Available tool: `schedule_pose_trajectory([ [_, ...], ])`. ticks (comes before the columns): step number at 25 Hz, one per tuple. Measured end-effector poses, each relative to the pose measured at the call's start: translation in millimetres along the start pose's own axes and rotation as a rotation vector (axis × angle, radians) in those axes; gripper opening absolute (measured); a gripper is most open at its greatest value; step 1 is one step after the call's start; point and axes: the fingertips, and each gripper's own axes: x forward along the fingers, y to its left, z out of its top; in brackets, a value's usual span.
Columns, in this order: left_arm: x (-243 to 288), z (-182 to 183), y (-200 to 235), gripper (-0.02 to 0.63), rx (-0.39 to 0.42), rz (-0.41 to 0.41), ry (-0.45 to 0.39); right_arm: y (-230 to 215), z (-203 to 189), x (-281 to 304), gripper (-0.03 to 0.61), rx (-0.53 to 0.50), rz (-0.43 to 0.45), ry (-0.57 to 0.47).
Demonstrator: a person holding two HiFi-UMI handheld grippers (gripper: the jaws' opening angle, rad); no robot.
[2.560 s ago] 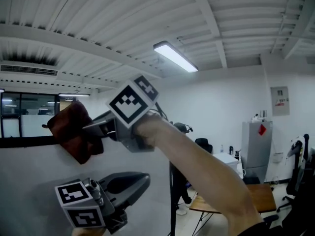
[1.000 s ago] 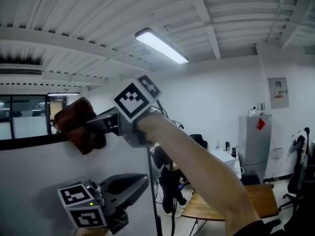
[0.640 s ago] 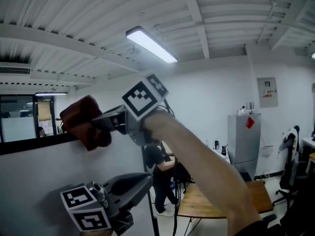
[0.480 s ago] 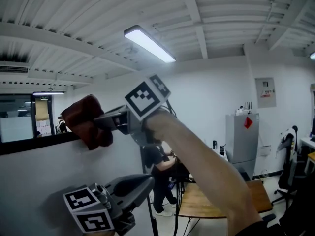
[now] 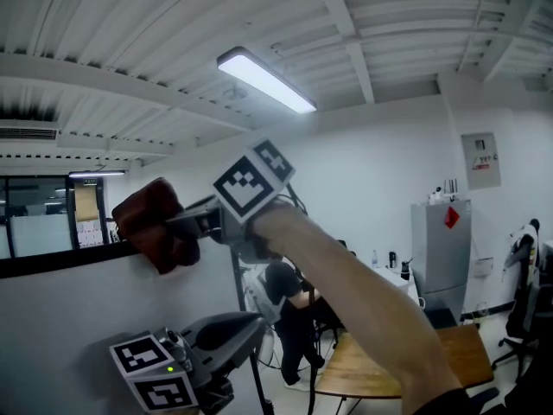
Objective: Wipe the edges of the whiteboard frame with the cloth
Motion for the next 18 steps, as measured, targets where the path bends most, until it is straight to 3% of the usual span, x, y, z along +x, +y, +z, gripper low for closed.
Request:
schedule_pose_trajectory([
  [4,31.8,-9.8,19.4,-0.011,0.005,0.036,-0.003,-23.6,-7.9,-12.5,0.072,-0.058,0.028,-0.003],
  [11,72.0,-35.6,49.3,-0.011,-0.014,0.106,0.019,-62.4,-19.8,-33.9,0.072,-0.066,0.057,-0.075],
  [18,91.2,-52.0,64.5,-0.011,-0.019,0.108,0.054,-93.4,-31.0,-48.8,0.072,-0.083,-0.002,-0.121],
])
